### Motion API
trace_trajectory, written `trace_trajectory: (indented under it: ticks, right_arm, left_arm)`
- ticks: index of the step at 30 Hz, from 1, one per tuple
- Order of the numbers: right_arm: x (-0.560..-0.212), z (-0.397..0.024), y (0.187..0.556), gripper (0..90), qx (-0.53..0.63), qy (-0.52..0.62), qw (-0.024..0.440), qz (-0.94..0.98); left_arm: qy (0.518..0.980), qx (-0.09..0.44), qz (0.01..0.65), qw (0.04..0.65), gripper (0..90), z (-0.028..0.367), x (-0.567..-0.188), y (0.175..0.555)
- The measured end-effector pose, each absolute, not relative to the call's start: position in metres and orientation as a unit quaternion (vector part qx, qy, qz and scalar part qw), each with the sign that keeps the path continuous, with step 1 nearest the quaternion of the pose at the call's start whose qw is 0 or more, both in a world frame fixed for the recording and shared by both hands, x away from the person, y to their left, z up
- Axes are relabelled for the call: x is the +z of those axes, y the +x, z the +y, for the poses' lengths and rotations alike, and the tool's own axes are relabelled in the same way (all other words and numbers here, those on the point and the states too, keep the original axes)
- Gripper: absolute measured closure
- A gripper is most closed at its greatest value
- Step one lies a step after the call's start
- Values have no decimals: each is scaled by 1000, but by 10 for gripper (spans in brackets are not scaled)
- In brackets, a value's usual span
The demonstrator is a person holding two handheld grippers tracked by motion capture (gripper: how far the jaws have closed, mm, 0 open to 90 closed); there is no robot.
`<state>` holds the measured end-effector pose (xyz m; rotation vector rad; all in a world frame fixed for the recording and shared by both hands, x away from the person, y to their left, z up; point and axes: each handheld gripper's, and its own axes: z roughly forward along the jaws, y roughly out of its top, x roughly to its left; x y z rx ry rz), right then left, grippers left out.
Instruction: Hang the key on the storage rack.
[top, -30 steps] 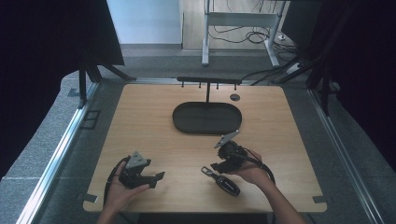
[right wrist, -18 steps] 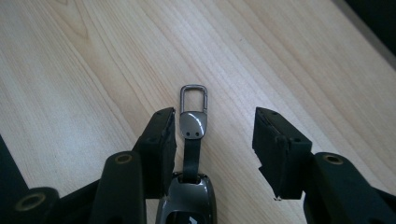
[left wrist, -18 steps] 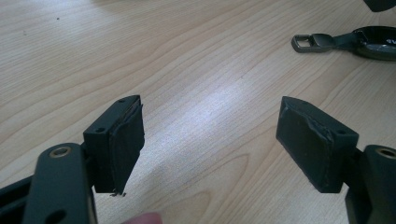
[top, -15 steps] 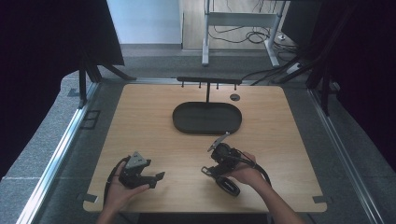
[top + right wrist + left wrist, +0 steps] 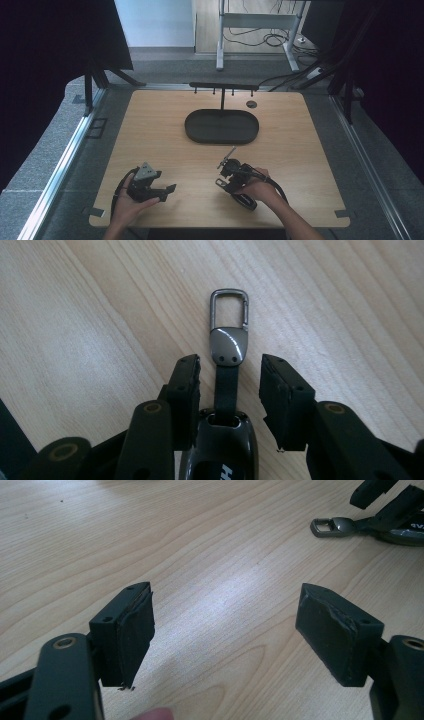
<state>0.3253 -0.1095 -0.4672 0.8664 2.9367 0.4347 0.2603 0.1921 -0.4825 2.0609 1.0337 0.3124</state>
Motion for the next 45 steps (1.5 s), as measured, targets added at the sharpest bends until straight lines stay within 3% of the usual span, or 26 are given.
trace_trajectory:
  ticks: [34, 45]
  right_arm:
    - [-478, -100, 330, 789, 77, 301, 14, 950]
    - [-478, -101, 331, 804, 80, 304, 16, 949]
  left_arm:
    - [816, 123, 405, 393, 241, 190, -484, 260]
    - [818, 123, 403, 392, 241, 188, -483, 260]
